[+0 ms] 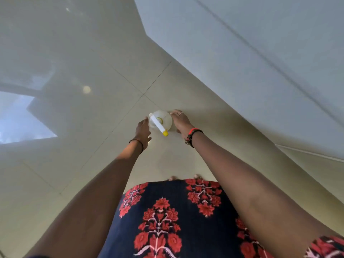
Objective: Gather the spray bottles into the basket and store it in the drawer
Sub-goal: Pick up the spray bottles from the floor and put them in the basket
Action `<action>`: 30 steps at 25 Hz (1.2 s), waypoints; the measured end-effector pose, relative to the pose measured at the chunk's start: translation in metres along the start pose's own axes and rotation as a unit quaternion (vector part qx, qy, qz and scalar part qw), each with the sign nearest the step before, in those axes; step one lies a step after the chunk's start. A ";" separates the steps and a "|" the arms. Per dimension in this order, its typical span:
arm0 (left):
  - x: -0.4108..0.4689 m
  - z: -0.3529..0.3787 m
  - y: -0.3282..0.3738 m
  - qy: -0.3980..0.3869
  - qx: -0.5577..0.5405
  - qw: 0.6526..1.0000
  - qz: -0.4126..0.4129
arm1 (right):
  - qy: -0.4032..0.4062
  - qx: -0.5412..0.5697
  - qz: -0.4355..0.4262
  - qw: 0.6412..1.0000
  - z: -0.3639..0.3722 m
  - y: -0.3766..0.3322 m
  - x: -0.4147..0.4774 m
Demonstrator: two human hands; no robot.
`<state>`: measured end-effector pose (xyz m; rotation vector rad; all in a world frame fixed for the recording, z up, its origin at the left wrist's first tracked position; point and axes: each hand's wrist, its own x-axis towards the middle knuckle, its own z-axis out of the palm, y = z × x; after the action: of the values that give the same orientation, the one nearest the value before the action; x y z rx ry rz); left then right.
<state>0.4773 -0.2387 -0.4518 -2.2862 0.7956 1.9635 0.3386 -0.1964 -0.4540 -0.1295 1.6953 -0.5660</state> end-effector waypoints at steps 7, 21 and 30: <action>0.018 0.016 -0.005 -0.066 -0.099 0.993 0.001 | -0.049 0.065 0.043 0.996 0.010 0.005 0.021; -0.221 0.001 0.066 -0.062 -0.055 0.994 0.071 | -0.009 0.136 0.040 0.990 -0.059 -0.081 -0.207; -0.390 -0.001 0.106 -0.090 0.050 0.985 0.137 | 0.026 0.176 0.009 0.984 -0.118 -0.123 -0.376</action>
<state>0.4074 -0.1911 -0.0565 -1.9987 1.2123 2.1423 0.2792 -0.1217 -0.0524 0.1575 1.6186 -0.8517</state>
